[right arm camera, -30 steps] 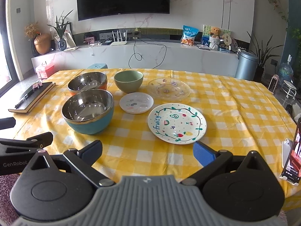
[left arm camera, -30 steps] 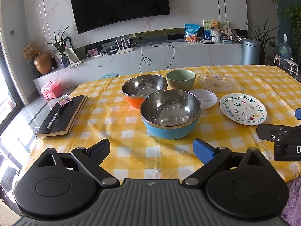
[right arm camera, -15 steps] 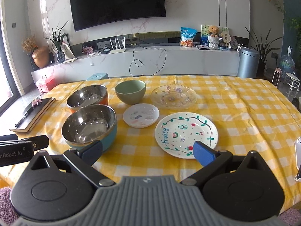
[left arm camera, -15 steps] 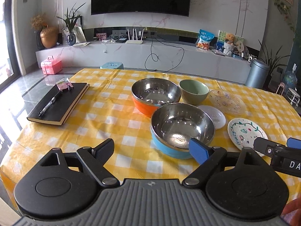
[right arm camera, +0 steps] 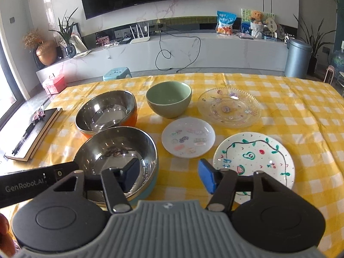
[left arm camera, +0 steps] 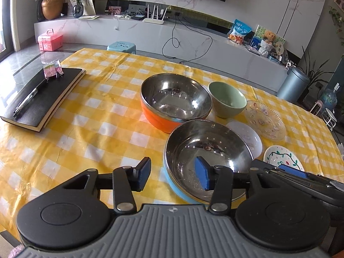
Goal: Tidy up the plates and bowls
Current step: 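Close both grippers on the rim of the blue-bottomed steel bowl, then carry the blue bowl toward the table edge, set it down, open both grippers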
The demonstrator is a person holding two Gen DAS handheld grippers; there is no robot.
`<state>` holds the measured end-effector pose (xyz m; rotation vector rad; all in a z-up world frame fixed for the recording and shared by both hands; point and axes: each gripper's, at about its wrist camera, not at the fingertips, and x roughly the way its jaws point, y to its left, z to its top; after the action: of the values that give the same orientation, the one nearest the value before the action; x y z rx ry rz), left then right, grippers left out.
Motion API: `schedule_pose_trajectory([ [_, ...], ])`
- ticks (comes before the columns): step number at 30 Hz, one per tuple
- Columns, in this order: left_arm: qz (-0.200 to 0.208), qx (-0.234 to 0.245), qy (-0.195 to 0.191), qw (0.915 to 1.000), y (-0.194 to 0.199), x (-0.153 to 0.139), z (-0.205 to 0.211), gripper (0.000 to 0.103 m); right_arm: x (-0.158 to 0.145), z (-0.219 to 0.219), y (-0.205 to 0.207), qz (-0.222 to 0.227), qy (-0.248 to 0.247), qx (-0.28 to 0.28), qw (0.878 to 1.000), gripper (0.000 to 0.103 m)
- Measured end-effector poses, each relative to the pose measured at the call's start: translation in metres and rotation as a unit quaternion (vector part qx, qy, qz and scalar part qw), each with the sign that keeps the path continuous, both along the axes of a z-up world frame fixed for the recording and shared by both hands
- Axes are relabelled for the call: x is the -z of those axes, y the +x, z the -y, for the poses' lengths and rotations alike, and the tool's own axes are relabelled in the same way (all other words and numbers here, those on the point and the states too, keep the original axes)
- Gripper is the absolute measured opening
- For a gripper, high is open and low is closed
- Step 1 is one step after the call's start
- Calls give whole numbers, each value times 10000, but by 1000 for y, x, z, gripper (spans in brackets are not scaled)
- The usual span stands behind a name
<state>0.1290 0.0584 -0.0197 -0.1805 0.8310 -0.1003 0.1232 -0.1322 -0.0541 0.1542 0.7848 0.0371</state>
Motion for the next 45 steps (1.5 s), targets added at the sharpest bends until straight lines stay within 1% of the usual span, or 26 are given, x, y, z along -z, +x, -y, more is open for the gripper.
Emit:
schedule_pose_trajectory([
  [2,-66,-4,-40,10000,7,5,-1,54,6,-2,9,-162,111,40,9998,51],
  [3,-122,-15,-95,9999,11,8,-1,53,9,-3,12,-226,164,57,9996,46],
  [5,-237,-44,-195,9995,18,12,-3,45,15,-4,17,-327,270,85,9991,41],
  [7,-308,-58,-212,9993,23,16,-3,40,20,-5,22,-414,337,116,9985,33],
  [9,-341,-81,-207,9992,26,19,-2,35,23,-6,24,-485,386,132,9980,29],
  [10,-364,-82,-214,9991,28,20,-2,32,24,-7,25,-517,409,139,9977,25],
  [14,-447,-95,-228,9987,32,24,-1,21,26,-7,28,-536,510,150,9971,17],
  [16,-476,-97,-212,9986,33,25,-1,14,26,-8,29,-528,543,136,9970,11],
  [19,-483,-106,-144,9987,33,25,-1,10,25,-11,29,-511,449,136,9976,10],
  [24,-465,-126,-137,9987,27,19,0,9,22,-8,27,-534,496,226,9971,8],
  [28,-386,-134,-148,9991,15,7,-1,9,11,-7,16,-428,513,219,9975,7],
  [33,-310,-202,-184,9991,-7,-6,-5,9,-3,-5,-4,-396,636,151,9971,7],
  [37,-246,-218,-175,9993,-23,-15,-8,9,-9,-3,-22,-481,853,126,9951,7],
  [40,-224,-245,-182,9993,-35,-19,-11,9,-12,-1,-35,-553,1007,100,9933,7],
  [45,-233,-256,-217,9992,-52,-20,-16,9,-15,-2,-53,-646,1107,11,9918,8],
])
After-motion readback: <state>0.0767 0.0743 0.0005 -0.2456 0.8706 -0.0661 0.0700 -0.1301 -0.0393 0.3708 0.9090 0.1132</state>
